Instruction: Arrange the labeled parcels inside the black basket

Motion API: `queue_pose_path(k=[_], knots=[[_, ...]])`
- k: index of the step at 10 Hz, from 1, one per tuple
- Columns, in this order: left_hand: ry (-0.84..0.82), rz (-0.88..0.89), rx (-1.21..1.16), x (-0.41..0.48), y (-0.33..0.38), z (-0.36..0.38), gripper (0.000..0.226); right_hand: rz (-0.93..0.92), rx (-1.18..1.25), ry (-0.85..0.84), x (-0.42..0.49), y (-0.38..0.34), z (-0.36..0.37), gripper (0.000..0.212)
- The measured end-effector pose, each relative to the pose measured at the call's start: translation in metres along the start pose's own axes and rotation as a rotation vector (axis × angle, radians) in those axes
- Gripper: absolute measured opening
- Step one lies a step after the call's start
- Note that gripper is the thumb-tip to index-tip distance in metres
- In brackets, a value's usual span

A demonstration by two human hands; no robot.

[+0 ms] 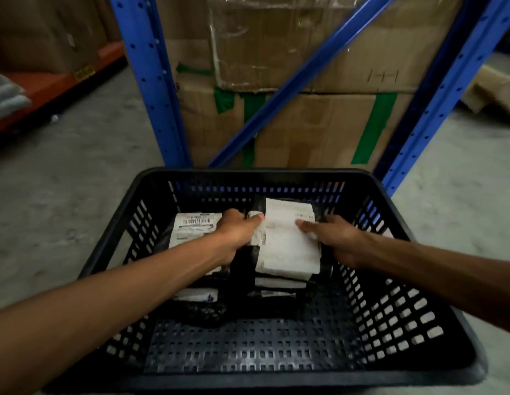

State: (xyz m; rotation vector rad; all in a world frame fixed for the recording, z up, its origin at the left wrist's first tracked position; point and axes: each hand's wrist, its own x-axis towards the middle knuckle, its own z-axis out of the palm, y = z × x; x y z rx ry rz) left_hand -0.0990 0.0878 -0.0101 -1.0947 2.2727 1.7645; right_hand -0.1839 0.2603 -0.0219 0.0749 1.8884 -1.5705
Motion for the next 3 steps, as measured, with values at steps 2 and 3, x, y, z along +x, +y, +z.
queue_pose_path(k=[2,3], knots=[[-0.180,-0.064,0.244,0.015,0.002,0.008,0.049,-0.008,-0.377,0.011,0.030,0.018,0.010,0.048],[-0.190,-0.062,0.231,0.013,0.008,-0.001,0.058,-0.050,-0.448,0.000,0.024,0.006,0.006,0.017]])
